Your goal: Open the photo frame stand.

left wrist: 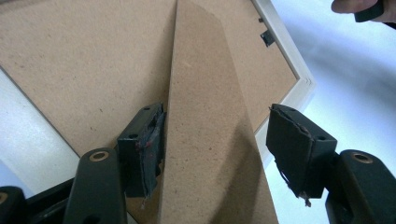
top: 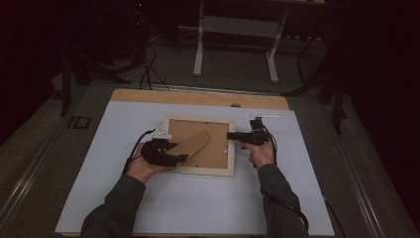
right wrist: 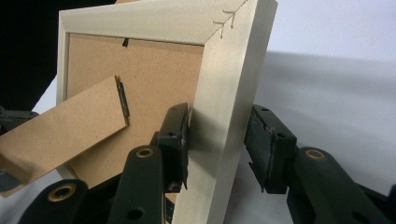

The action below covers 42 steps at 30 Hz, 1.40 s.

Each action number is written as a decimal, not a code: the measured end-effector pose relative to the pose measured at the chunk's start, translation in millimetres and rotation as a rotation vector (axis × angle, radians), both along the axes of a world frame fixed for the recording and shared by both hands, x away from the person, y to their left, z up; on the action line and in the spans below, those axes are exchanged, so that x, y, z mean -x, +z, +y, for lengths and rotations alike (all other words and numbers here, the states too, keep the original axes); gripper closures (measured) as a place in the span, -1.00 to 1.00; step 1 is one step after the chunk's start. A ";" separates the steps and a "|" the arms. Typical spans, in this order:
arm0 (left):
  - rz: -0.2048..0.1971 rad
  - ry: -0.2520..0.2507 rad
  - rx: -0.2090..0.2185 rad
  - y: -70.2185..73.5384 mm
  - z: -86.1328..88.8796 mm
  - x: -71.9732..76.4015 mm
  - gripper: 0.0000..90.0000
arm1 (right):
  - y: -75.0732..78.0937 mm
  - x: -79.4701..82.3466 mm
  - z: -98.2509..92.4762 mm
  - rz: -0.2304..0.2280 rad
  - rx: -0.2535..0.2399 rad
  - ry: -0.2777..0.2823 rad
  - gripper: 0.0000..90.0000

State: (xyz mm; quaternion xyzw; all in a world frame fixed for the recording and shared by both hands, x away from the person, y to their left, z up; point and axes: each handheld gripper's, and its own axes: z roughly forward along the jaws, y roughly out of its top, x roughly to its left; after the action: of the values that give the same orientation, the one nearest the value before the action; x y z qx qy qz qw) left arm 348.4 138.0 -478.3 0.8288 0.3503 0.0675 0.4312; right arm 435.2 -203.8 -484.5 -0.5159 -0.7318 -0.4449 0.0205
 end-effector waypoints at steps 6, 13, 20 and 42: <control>0.083 -0.012 0.037 -4.0 0.4 -7.8 -0.07 | 1.1 0.4 0.4 -0.006 0.005 0.003 0.33; 0.140 -0.029 0.027 -4.5 -2.1 -12.9 0.09 | 1.7 0.6 0.7 -0.011 0.007 0.006 0.33; 0.152 -0.027 -0.005 -5.2 -3.8 -14.3 0.12 | 2.9 1.1 0.9 -0.018 0.014 0.011 0.33; 0.095 -0.016 -0.048 -0.9 -11.7 -13.4 0.14 | 13.6 4.6 -0.7 -0.087 0.046 0.007 0.34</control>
State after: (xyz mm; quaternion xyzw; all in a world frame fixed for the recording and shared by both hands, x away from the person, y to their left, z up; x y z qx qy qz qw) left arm 361.9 126.3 -479.2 0.8438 0.3621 0.0327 0.3947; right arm 430.6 -204.5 -470.9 -0.4938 -0.7438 -0.4501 -0.0214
